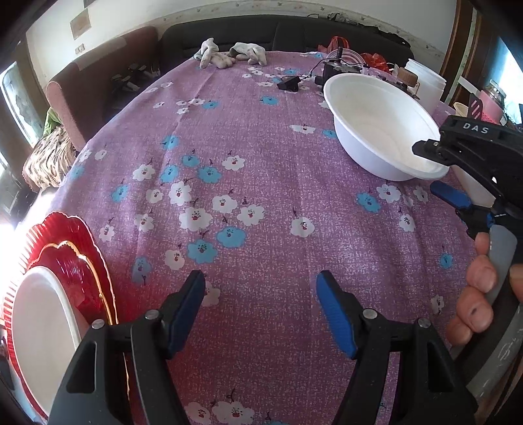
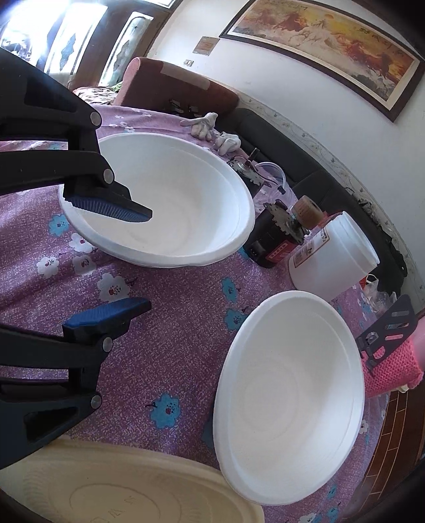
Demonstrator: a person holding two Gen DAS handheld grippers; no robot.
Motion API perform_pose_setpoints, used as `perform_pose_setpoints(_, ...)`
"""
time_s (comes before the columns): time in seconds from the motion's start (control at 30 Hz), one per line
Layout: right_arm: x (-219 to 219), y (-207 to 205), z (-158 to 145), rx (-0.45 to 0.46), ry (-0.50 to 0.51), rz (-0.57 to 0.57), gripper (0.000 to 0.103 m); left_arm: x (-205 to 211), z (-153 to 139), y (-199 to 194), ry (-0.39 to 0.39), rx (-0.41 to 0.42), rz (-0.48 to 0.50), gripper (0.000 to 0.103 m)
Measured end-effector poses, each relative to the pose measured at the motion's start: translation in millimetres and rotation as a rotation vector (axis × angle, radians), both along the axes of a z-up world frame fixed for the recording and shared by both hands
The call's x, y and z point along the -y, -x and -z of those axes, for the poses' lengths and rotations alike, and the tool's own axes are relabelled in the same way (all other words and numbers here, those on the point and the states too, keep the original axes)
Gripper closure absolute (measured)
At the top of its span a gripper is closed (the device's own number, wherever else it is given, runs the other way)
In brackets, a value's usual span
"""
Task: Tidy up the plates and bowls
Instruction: 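Close the right gripper on the white bowl's rim while the left gripper closes beside it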
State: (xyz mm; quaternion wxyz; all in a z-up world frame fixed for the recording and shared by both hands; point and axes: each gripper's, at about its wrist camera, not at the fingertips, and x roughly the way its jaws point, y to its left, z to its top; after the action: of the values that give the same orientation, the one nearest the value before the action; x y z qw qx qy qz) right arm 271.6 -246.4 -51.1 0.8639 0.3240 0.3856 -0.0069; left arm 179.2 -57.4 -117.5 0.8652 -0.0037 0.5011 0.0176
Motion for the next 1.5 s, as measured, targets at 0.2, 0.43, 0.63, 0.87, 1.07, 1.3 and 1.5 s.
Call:
perform_pose_setpoints(0.2, -7, -7, 8, -0.011, 0.009, 0.01, 0.059, 0, 0, 2, -0.001, 0.004, 0.005, 0.033)
perform_pose_setpoints(0.43, -12, -12, 14, -0.04, 0.023, 0.029, 0.087, -1, 0, 1, -0.003, 0.007, -0.004, 0.033)
perform_pose_setpoints(0.63, -9, -11, 14, -0.037, 0.024, 0.042, 0.089, -1, -2, 1, 0.002, 0.006, -0.012, 0.033)
perform_pose_setpoints(0.87, -10, -11, 13, -0.021, 0.033, 0.032, 0.092, -6, -20, -14, 0.036, 0.031, -0.088, 0.033)
perform_pose_setpoints(1.07, -6, -12, 14, -0.017, 0.005, 0.009, 0.093, -24, -44, -46, 0.122, 0.058, -0.217, 0.028)
perform_pose_setpoints(1.3, 7, -9, 7, -0.006, -0.036, 0.004, 0.096, -26, -36, -80, 0.19, 0.003, -0.264, 0.028)
perform_pose_setpoints(1.5, 11, -8, 9, -0.021, -0.073, 0.001, 0.096, -17, -34, -86, 0.234, 0.003, -0.264, 0.028)
